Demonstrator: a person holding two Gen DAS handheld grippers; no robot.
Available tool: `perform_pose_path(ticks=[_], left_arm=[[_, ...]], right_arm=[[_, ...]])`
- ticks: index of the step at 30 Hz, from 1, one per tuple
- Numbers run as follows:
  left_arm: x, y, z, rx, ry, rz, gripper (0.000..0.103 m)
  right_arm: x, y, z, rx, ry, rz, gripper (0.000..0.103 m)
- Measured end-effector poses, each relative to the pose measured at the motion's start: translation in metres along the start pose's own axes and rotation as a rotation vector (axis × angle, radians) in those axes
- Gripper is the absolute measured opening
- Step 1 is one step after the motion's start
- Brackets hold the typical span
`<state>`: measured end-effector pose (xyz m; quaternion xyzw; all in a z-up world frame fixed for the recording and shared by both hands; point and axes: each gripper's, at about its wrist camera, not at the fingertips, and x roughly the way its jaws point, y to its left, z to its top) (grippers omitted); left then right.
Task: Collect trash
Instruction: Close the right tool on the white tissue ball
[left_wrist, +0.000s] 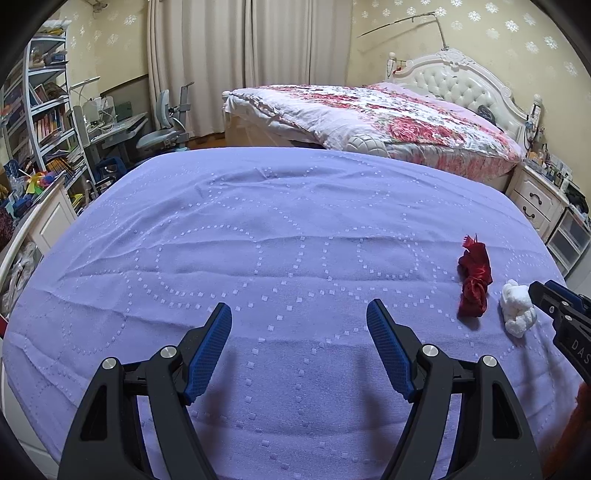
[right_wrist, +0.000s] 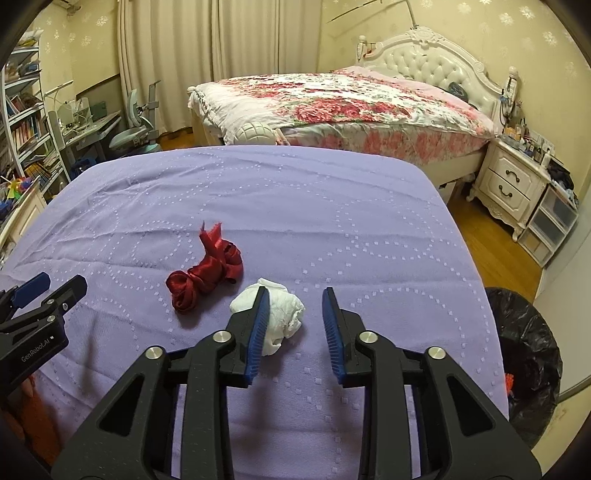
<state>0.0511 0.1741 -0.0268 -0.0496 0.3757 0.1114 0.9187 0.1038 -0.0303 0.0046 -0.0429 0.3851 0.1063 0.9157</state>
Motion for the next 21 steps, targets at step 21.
perform_pose_path(ticks=[21], left_arm=[[0.003, 0.001, -0.001, -0.014, 0.001, -0.01, 0.073]], right_arm=[[0.013, 0.039, -0.014, -0.077, 0.076, 0.08, 0.034]])
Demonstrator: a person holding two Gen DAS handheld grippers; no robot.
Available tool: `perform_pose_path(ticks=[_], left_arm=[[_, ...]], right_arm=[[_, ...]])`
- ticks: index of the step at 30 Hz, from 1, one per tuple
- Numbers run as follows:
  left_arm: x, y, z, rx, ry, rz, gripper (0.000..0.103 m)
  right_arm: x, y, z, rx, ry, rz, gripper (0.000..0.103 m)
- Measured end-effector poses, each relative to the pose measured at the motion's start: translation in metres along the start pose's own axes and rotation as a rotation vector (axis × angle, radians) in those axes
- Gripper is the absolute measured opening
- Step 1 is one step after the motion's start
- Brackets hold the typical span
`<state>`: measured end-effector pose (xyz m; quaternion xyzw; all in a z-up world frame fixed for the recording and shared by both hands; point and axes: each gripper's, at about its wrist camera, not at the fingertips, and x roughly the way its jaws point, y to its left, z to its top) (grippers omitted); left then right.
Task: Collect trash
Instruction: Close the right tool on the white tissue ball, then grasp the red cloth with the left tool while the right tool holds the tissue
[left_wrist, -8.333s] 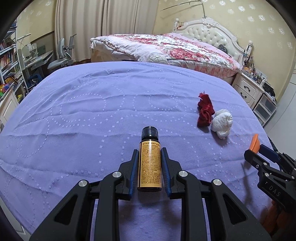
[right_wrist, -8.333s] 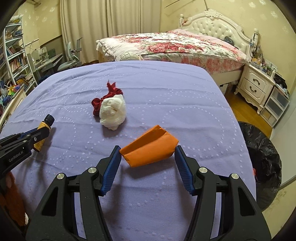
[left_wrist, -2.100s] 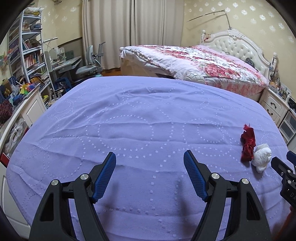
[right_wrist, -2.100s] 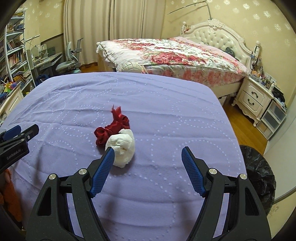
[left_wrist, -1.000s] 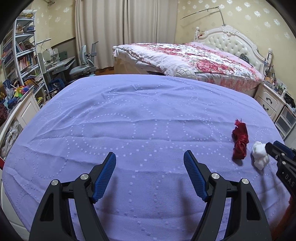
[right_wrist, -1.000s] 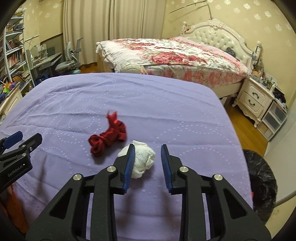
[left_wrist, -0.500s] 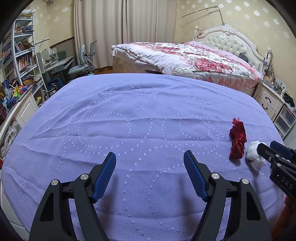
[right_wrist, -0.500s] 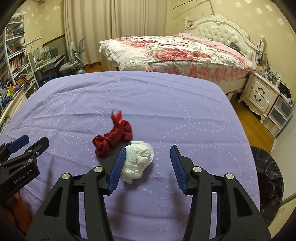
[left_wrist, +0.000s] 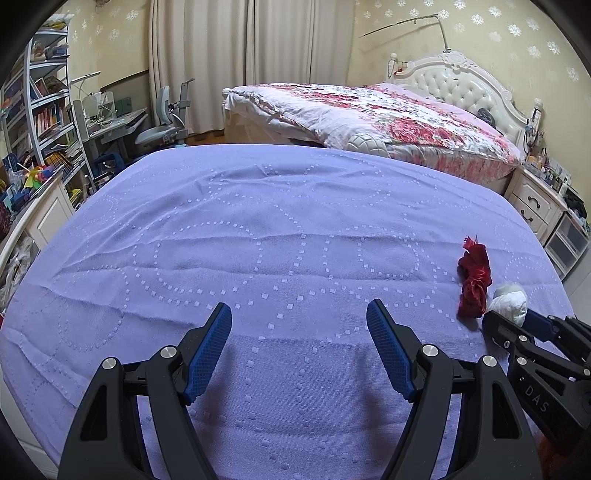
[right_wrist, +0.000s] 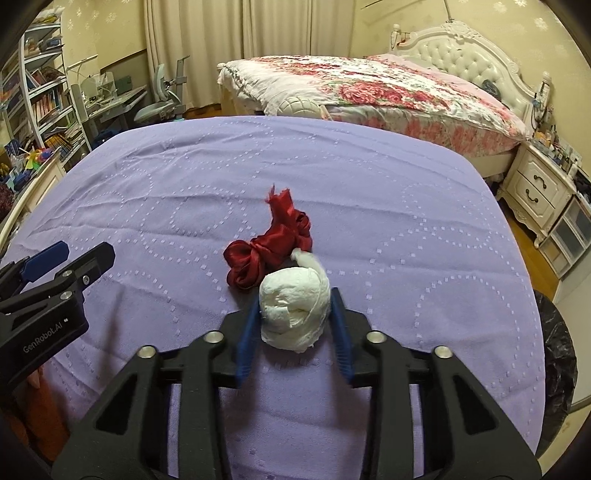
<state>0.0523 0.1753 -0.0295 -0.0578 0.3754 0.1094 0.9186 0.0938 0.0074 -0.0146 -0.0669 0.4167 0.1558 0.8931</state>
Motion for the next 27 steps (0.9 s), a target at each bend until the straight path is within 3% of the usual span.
perform_pose_path(ticks=[8, 17, 27], left_arm=[[-0.002, -0.006, 0.0, 0.016, -0.003, -0.024, 0.073], [0.0, -0.053, 0.001, 0.086, -0.008, -0.097, 0.073], [0.008, -0.105, 0.007, 0.178, -0.02, -0.133, 0.073]], right_arm=[[-0.008, -0.022, -0.004, 0.025, -0.019, -0.07, 0.033], [-0.011, -0.074, -0.008, 0.103, -0.017, -0.15, 0.033], [-0.011, -0.105, -0.012, 0.168, -0.017, -0.141, 0.033]])
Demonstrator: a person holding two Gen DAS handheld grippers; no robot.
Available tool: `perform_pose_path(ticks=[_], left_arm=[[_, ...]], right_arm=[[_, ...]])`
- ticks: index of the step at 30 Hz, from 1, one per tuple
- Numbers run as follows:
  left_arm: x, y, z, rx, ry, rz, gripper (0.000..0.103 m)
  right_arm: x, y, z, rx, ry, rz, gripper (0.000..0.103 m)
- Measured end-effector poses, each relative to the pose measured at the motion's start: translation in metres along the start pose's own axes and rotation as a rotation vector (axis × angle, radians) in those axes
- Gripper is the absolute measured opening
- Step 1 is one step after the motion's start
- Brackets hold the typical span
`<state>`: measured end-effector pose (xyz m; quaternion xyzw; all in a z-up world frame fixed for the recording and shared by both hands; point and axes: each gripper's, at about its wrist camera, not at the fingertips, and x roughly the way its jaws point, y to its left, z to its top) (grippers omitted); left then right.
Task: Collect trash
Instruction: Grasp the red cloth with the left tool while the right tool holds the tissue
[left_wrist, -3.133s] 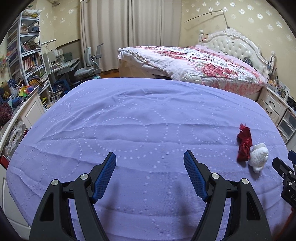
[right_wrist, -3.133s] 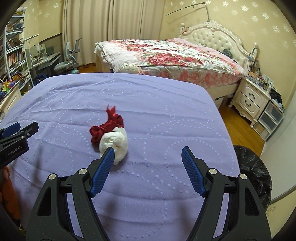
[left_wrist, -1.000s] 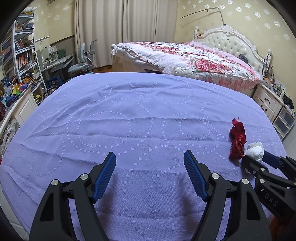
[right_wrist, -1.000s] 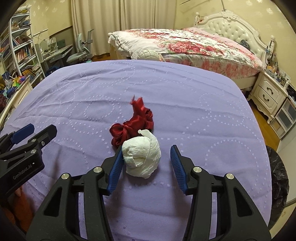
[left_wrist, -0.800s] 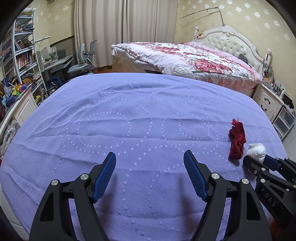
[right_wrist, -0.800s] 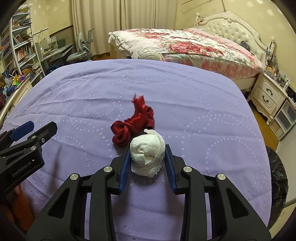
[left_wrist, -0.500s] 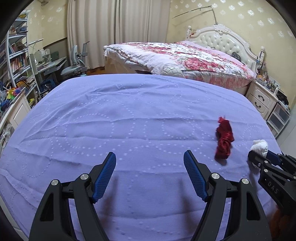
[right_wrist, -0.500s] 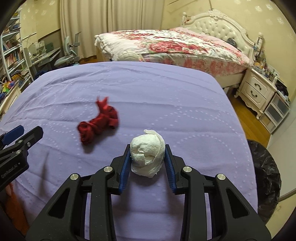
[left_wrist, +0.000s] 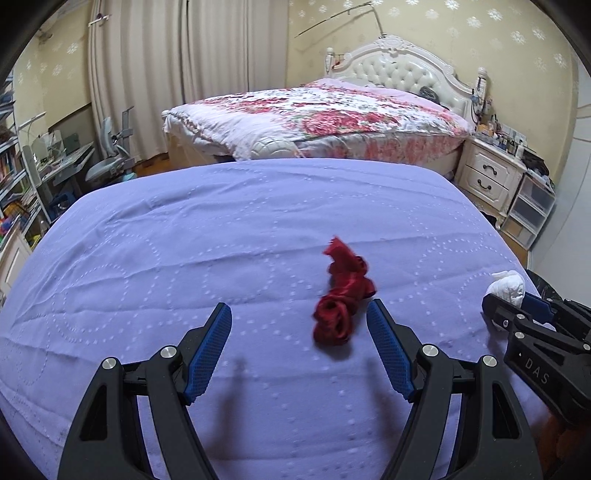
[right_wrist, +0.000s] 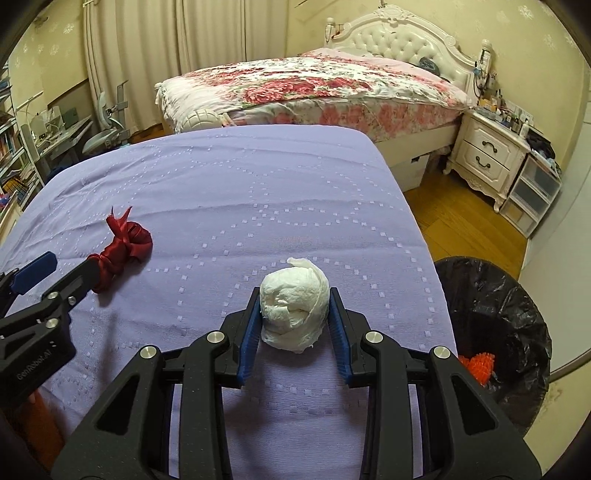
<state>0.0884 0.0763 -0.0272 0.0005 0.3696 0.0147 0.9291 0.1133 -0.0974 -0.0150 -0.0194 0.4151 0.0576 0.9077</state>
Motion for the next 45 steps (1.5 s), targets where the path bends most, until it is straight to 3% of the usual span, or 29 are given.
perform_pose_path(ticks=[8, 11, 15, 21, 45], left_arm=[[0.016, -0.015, 0.009, 0.022, 0.038, -0.003, 0.073], [0.02, -0.018, 0.011, 0.028, 0.054, -0.017, 0.065], [0.023, -0.026, 0.008, 0.059, 0.077, -0.028, 0.045], [0.024, -0.026, 0.007, 0.061, 0.095, -0.047, 0.025], [-0.006, -0.021, -0.014, 0.031, 0.07, -0.1, 0.024]], right_arm=[[-0.001, -0.003, -0.002, 0.014, 0.001, 0.029, 0.033], [-0.001, -0.003, -0.003, 0.016, 0.002, 0.034, 0.034], [0.0, -0.004, -0.002, 0.012, 0.005, 0.034, 0.034], [0.0, -0.003, -0.002, 0.009, 0.006, 0.03, 0.034], [-0.009, 0.0, -0.011, -0.011, 0.003, 0.013, 0.033]])
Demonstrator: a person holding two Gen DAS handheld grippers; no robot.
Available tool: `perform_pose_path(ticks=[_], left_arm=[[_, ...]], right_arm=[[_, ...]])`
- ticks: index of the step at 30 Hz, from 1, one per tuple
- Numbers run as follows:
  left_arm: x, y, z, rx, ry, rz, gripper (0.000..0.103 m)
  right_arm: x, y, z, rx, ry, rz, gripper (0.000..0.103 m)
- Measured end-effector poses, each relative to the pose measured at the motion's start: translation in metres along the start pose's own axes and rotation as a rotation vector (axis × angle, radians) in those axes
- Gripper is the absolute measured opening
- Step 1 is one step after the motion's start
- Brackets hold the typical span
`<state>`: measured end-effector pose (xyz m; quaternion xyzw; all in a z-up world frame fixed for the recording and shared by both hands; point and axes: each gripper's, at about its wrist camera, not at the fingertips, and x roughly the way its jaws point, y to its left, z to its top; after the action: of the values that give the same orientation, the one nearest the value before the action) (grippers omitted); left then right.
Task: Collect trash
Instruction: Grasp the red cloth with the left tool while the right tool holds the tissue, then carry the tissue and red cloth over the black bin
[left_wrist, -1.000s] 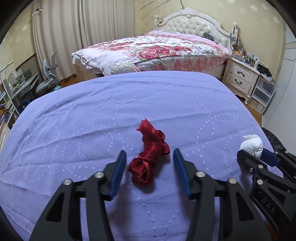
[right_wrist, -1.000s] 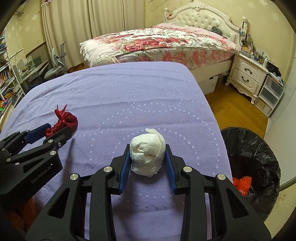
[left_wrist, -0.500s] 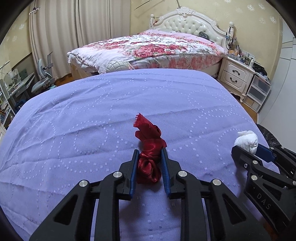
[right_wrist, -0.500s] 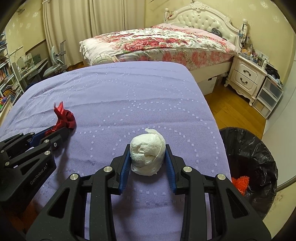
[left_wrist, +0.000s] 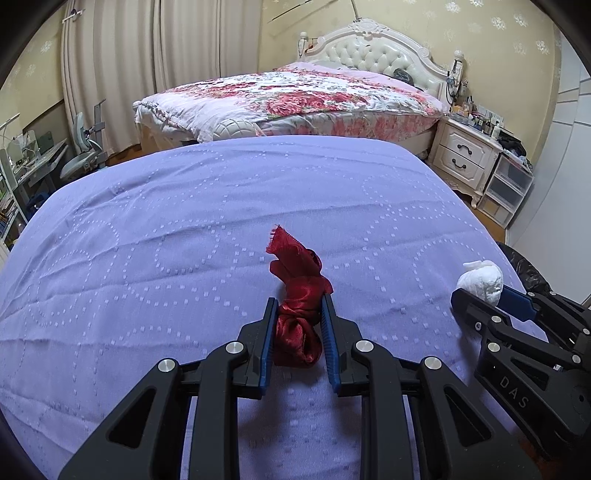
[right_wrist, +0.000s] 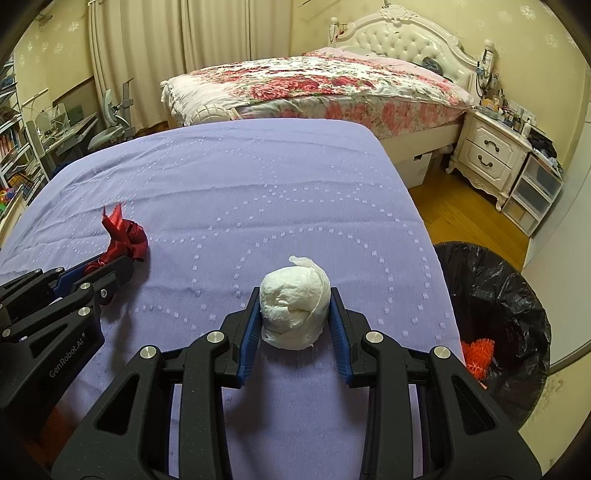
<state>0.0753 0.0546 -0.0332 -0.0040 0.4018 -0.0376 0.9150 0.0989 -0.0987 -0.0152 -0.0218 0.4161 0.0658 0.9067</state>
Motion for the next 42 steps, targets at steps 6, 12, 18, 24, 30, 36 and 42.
perform_pose_path(ticks=[6, 12, 18, 24, 30, 36, 42], left_arm=[[-0.005, -0.001, -0.005, 0.003, -0.006, 0.002, 0.024], [-0.011, -0.004, -0.009, 0.01, -0.012, -0.004, 0.024], [-0.016, -0.011, -0.013, 0.014, -0.022, -0.016, 0.024], [-0.02, -0.018, -0.018, 0.027, -0.027, -0.027, 0.024], [-0.025, -0.029, -0.022, 0.043, -0.041, -0.038, 0.024], [-0.032, -0.048, -0.022, 0.083, -0.063, -0.057, 0.024], [-0.03, -0.071, -0.016, 0.114, -0.067, -0.089, 0.024]], right_arm=[[-0.004, 0.0, -0.004, -0.003, -0.002, 0.0, 0.033], [-0.012, 0.001, -0.014, -0.001, -0.009, 0.002, 0.033], [-0.023, -0.003, -0.022, 0.009, -0.02, -0.003, 0.033], [-0.035, -0.011, -0.028, 0.019, -0.035, -0.017, 0.033], [-0.044, -0.026, -0.035, 0.041, -0.046, -0.04, 0.033], [-0.052, -0.049, -0.037, 0.078, -0.06, -0.069, 0.033], [-0.059, -0.074, -0.037, 0.114, -0.075, -0.106, 0.033]])
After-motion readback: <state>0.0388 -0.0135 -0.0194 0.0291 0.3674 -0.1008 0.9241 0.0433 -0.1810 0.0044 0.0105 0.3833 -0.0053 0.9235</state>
